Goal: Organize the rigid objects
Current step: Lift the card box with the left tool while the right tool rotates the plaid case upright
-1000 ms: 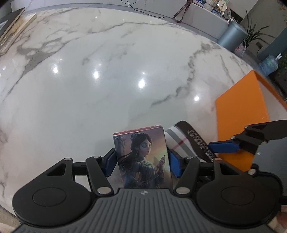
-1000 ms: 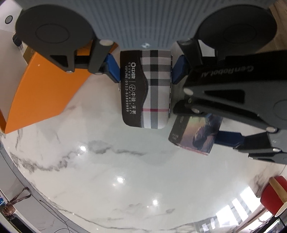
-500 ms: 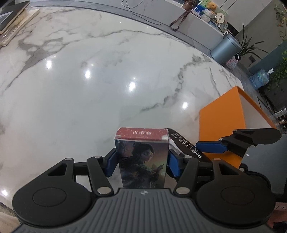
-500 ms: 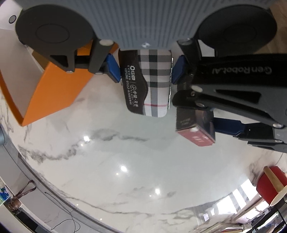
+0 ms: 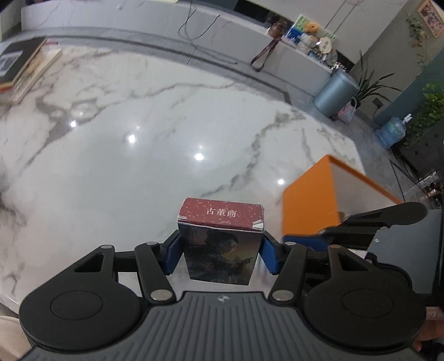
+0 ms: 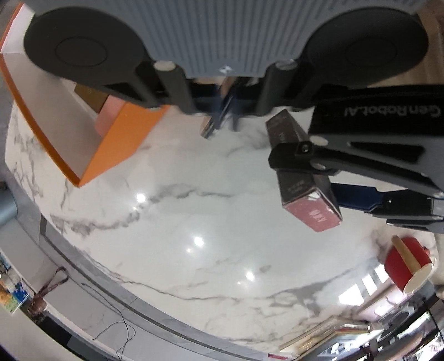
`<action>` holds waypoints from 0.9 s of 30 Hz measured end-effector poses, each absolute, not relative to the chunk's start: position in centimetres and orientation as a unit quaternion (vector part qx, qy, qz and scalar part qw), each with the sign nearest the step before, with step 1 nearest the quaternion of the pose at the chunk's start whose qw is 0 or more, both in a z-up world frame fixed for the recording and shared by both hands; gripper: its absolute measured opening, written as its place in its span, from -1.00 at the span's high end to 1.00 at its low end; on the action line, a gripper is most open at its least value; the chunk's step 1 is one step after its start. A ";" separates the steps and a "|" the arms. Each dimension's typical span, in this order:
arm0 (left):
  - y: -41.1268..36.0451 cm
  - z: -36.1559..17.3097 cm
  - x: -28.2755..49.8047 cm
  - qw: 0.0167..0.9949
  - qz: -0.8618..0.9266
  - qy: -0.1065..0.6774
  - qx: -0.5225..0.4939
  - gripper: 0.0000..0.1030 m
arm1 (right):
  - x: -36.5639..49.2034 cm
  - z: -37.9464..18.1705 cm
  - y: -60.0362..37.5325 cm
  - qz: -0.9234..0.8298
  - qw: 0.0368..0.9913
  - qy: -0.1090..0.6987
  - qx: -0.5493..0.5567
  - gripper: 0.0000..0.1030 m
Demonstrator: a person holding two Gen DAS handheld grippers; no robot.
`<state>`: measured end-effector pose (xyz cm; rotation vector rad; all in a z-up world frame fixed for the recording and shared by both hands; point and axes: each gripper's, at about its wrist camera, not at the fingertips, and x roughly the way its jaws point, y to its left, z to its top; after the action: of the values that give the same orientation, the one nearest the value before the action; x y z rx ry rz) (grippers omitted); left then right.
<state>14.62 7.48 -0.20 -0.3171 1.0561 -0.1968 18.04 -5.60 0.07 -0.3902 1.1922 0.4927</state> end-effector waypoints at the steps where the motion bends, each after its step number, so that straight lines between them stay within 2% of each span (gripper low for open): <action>1: 7.3 0.1 14.6 0.849 -0.093 0.498 -0.149 -0.29 | 18.1 0.3 -5.8 0.225 0.784 0.550 -0.179 1.00; 9: 6.1 0.0 14.0 0.844 -0.093 0.513 -0.126 -0.29 | 17.0 -0.2 -6.3 0.227 0.783 0.554 -0.169 1.00; 10: 6.1 -0.4 14.0 0.839 -0.092 0.522 -0.124 -0.29 | 16.7 -0.5 -6.4 0.230 0.781 0.558 -0.164 0.91; 14: 6.4 -2.5 13.3 0.823 -0.091 0.549 -0.117 -0.29 | 14.6 -1.4 -6.6 0.243 0.776 0.562 -0.150 0.88; 15: 6.4 -3.0 13.1 0.818 -0.091 0.556 -0.117 -0.29 | 14.1 -1.7 -6.8 0.243 0.775 0.566 -0.140 0.85; 17: 6.5 -3.9 12.7 0.809 -0.094 0.568 -0.119 -0.29 | 13.3 -2.2 -7.1 0.234 0.780 0.567 -0.123 0.66; 21: 6.8 -4.9 11.9 0.800 -0.097 0.579 -0.121 -0.29 | 10.6 -2.1 -7.4 0.222 0.806 0.541 -0.091 0.56; 24: 7.0 -5.2 11.6 0.799 -0.100 0.580 -0.121 -0.29 | 9.4 -2.2 -7.8 0.221 0.811 0.540 -0.051 0.35; 27: 6.9 -5.1 11.3 0.800 -0.105 0.579 -0.117 -0.29 | 8.3 -2.9 -8.6 0.205 0.814 0.543 -0.018 0.34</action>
<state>11.28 6.95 -5.08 -0.2509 1.2412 -0.2247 8.33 -8.58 -2.86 -0.0376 1.1599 0.4375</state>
